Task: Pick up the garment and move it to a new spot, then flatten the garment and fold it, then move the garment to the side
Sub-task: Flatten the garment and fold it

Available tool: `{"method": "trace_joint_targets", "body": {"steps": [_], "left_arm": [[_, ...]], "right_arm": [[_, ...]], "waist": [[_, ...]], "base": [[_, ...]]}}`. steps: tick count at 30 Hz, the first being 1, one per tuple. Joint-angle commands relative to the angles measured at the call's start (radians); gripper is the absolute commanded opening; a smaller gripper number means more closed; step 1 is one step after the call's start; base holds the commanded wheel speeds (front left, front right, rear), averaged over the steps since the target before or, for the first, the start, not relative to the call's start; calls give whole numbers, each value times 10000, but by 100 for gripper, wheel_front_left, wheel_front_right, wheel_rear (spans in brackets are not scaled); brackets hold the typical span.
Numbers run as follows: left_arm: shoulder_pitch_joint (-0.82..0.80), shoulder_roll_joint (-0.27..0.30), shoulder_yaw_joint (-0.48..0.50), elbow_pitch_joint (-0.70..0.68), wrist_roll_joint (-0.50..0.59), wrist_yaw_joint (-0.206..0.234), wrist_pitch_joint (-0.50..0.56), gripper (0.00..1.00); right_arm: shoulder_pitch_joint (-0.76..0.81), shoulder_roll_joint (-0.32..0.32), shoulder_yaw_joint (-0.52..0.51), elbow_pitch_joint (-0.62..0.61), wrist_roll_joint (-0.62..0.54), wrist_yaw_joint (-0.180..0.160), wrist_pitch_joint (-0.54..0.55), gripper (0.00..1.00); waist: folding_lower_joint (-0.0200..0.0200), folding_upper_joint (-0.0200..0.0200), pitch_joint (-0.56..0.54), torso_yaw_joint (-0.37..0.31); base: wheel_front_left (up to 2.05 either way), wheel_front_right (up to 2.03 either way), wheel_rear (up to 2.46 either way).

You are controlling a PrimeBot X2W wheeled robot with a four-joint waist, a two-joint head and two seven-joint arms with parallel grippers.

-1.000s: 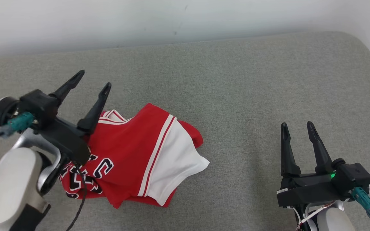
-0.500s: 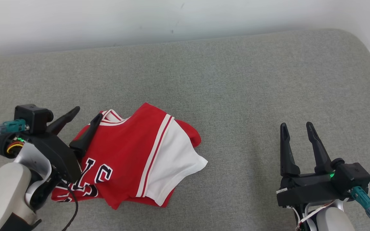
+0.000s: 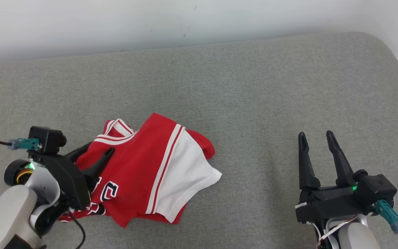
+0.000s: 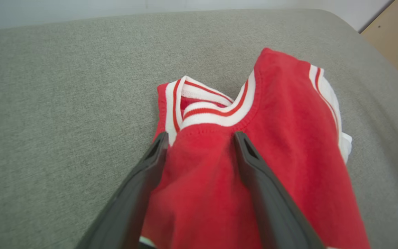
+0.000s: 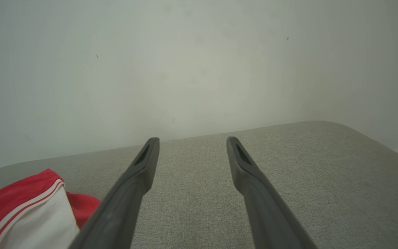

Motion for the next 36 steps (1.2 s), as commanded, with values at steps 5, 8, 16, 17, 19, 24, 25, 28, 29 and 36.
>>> {"method": "trace_joint_targets", "body": {"steps": [5, 8, 16, 17, 19, 24, 25, 28, 29, 36], "left_arm": [[-411, 62, 109, 151, 60, 10, -910, 0], [-590, -3, 396, 114, 188, 82, -1721, 0], [-197, 82, 1061, -895, 409, 593, -3352, 0], [-52, 128, 1121, -1117, 432, 695, -3490, 0], [244, 226, 1257, -1623, 533, 938, -3781, 0], [1222, 287, 1363, -2744, 626, 1460, -4198, 0], [1430, 314, 1347, -3006, 739, 1618, -4281, 0], [2099, 137, 1205, -3852, 907, 1989, -4550, 0], [2297, 65, 1071, -4116, 1014, 2079, -4626, 0], [3023, -803, -8, -4710, 1590, 2277, -4905, 0]], "right_arm": [[-15, -5, -88, -9, -62, -5, -5, 100], [47, -5, -190, -24, -109, -7, -5, 100], [219, -5, -287, -111, -248, -7, -5, 100], [236, -5, -311, -116, -253, -5, -5, 100], [256, -5, -333, -121, -235, -7, -5, 100], [282, -7, -357, -91, -239, -5, -4, 100], [286, -5, -357, -88, -249, -5, -4, 100], [264, -7, -353, -84, -269, -5, -4, 100], [266, -10, -376, -89, -277, -7, -4, 100], [227, -7, -385, -23, -315, -5, -4, 100]], "waist": [[0, -1, -24, -97], [0, -1, -73, 2], [0, -1, -189, 595], [0, -1, -186, 676], [0, -1, -170, 833], [0, -1, -148, 1116], [0, -1, -143, 1191], [0, -1, -156, 1321], [0, -1, -164, 1368], [0, -1, -197, 1502]], "base": [[0, 0, 0], [0, 0, 0], [0, 0, 0], [0, 0, 0], [0, 0, 0], [0, 0, 0], [0, 0, 0], [0, 0, 0], [0, 0, 0], [0, 0, 0]]}}
